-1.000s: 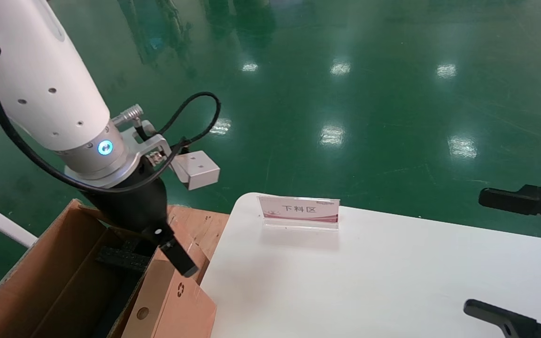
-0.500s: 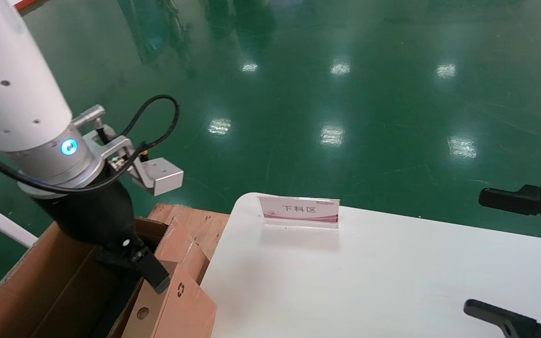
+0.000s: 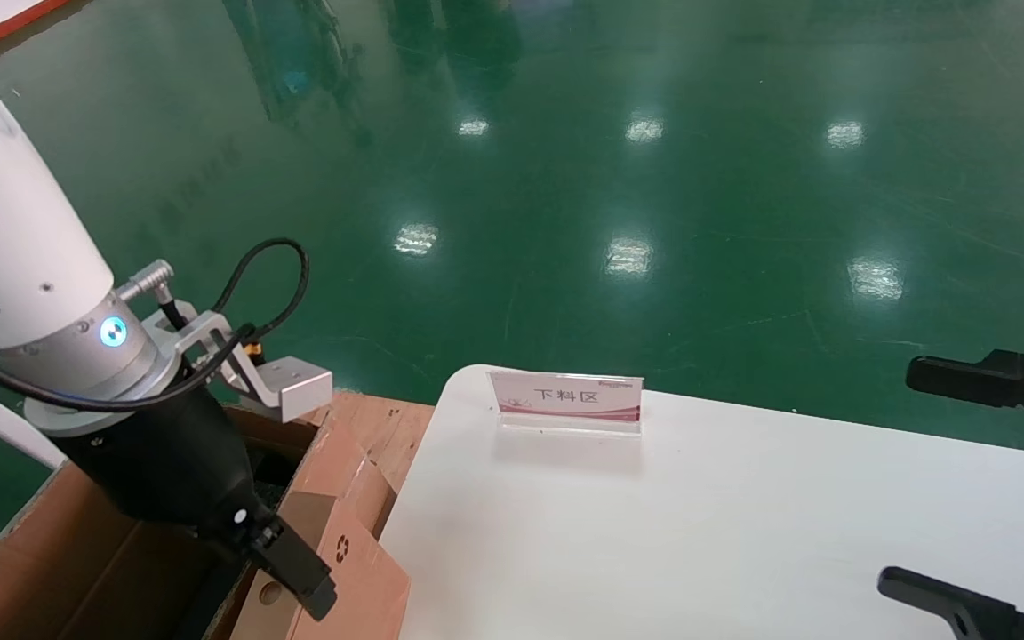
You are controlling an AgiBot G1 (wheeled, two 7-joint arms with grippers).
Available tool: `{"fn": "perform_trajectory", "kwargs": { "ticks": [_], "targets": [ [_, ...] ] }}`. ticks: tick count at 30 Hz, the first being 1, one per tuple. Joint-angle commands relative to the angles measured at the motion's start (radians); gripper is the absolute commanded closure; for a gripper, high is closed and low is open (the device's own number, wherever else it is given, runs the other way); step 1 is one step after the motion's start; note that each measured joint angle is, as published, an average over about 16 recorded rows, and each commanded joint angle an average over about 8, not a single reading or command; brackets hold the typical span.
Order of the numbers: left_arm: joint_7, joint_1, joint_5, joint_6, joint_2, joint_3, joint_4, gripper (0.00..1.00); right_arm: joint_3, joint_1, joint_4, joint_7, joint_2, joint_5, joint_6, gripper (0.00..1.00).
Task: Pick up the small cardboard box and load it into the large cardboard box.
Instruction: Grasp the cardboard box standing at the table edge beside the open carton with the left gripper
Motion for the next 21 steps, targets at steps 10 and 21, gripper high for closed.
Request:
{"fn": "perform_trajectory", "kwargs": {
  "ticks": [10,21],
  "targets": [
    [-0.011,0.045,-0.006,-0.018,-0.018,0.021,0.000,0.00,0.000,0.000,0.000,0.000,0.000,0.000,0.000,0.00],
    [-0.009,0.090,0.000,-0.038,-0.021,0.036,0.000,0.00,0.000,0.000,0.000,0.000,0.000,0.000,0.000,0.00]
  ]
}}
